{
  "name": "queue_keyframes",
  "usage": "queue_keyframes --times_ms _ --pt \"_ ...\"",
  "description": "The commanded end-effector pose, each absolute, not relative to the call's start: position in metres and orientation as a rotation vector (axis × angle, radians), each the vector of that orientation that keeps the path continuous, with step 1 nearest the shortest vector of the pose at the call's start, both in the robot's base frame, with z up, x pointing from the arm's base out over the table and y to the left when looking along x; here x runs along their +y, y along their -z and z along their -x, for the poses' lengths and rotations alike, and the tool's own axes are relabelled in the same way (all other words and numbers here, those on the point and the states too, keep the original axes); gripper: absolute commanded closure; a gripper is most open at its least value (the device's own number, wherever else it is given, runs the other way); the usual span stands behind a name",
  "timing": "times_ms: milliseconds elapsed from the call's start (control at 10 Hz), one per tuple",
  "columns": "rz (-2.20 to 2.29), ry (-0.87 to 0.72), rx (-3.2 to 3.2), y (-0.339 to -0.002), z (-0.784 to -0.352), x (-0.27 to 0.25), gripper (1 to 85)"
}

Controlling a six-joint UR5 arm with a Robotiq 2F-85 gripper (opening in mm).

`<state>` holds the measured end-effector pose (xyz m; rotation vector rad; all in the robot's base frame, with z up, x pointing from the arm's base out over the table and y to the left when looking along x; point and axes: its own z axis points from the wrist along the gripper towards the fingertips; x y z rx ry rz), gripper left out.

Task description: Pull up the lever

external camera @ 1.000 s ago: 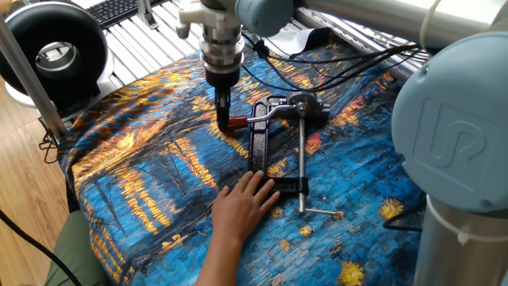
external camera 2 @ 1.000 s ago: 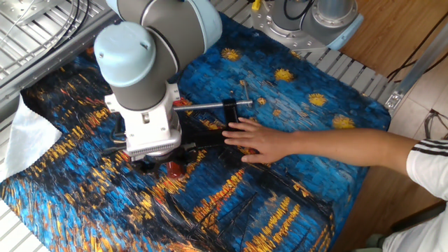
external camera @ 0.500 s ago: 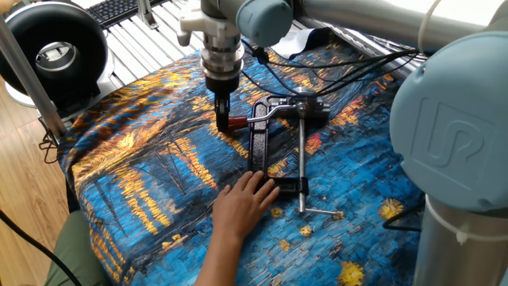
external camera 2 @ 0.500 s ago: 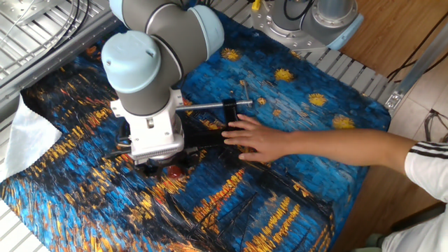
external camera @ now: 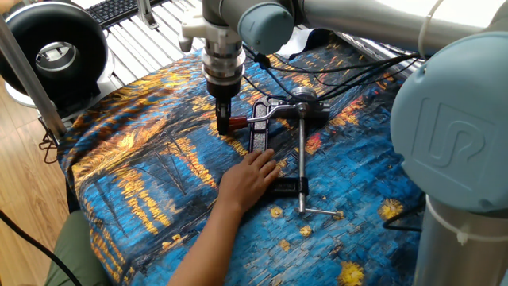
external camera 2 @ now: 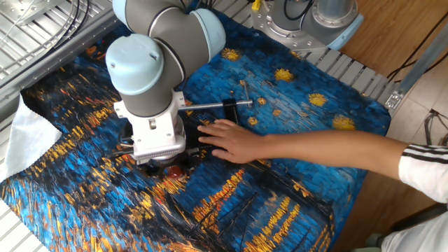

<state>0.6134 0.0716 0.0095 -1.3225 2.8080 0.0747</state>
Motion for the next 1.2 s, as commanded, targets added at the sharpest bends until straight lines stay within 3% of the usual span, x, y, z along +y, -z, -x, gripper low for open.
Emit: queue_keyframes --times_ms 0,400,800,1100 --pt "1.275 -0.084 2.827 -0.009 -0.613 0.071 37.0" --pt "1.191 -0.028 2.872 -0.015 -0.612 0.075 58.0" --pt "1.169 -0.028 2.889 -0.026 -0.614 0.067 60.0" --pt "1.141 0.03 2.933 -0.05 -0.612 0.059 66.7"
